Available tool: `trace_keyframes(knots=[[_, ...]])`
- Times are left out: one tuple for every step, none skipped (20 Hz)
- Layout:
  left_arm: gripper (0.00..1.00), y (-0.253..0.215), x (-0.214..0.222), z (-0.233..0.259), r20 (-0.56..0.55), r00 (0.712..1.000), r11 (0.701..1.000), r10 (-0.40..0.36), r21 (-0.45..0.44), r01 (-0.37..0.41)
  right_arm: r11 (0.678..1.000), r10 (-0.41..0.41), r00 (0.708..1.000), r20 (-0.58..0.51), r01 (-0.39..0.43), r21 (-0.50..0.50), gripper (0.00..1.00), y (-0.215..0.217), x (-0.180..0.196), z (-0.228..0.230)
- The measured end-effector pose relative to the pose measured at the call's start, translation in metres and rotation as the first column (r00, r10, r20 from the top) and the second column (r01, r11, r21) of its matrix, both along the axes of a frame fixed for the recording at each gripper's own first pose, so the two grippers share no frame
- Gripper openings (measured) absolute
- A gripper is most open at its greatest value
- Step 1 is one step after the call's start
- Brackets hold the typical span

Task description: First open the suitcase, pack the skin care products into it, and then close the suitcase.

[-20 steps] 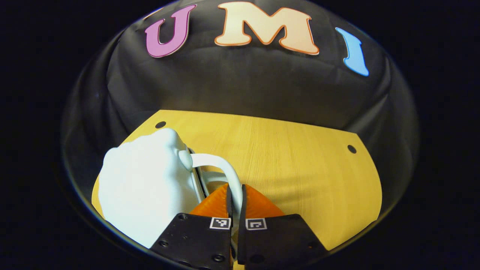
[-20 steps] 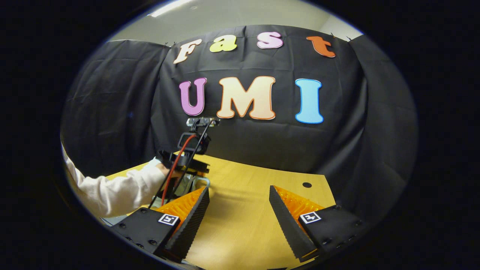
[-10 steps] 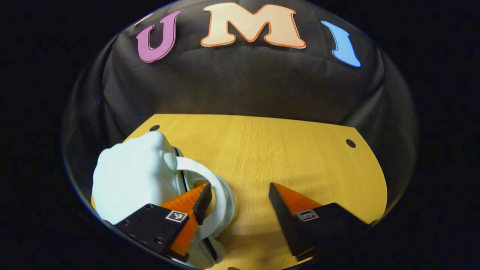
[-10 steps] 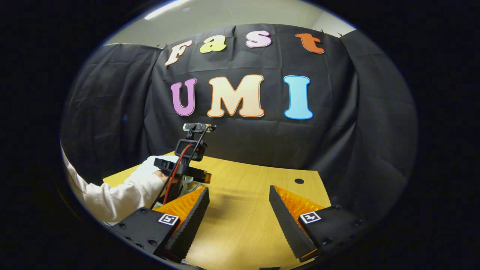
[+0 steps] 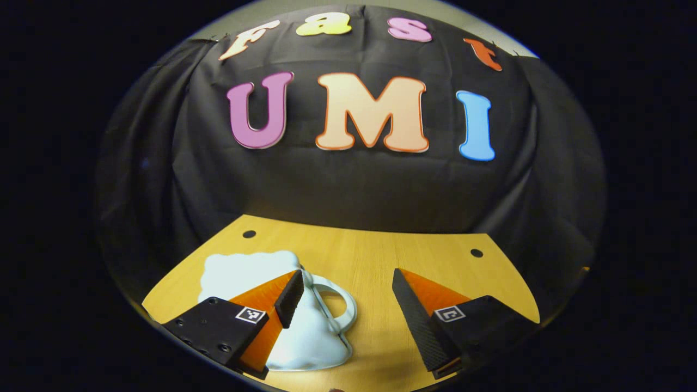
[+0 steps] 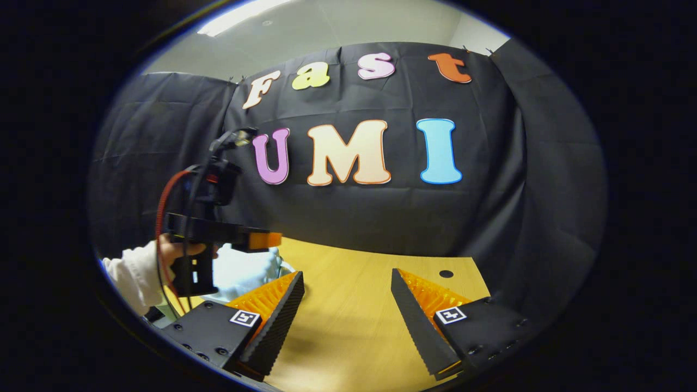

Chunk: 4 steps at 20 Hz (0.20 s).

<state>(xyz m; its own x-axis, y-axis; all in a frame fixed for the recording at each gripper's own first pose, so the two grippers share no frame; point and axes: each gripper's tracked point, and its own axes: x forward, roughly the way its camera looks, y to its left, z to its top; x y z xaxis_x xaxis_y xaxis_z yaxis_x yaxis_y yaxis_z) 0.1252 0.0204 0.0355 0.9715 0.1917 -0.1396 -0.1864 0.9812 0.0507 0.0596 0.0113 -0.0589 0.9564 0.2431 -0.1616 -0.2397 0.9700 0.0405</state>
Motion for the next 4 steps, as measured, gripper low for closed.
trace_keyframes(knots=[[0.95,0.001,-0.019,0.013,0.031,1.000,1.000,0.000,-0.005,0.000,1.000,-0.004,1.000,0.008,0.004,0.020,1.00,0.003,0.001,0.003],[0.95,0.000,-0.031,0.023,0.059,0.998,1.000,-0.009,-0.017,0.010,0.999,-0.007,1.000,0.019,0.006,0.039,1.00,0.006,0.000,0.009],[0.95,-0.004,-0.042,0.032,0.083,0.996,1.000,-0.016,-0.020,0.017,0.999,-0.013,0.999,0.033,0.011,0.052,1.00,0.009,0.000,0.014],[0.95,-0.006,-0.055,0.037,0.101,0.995,1.000,-0.015,-0.020,0.018,0.998,-0.022,0.999,0.044,0.020,0.058,1.00,0.010,0.000,0.018]])
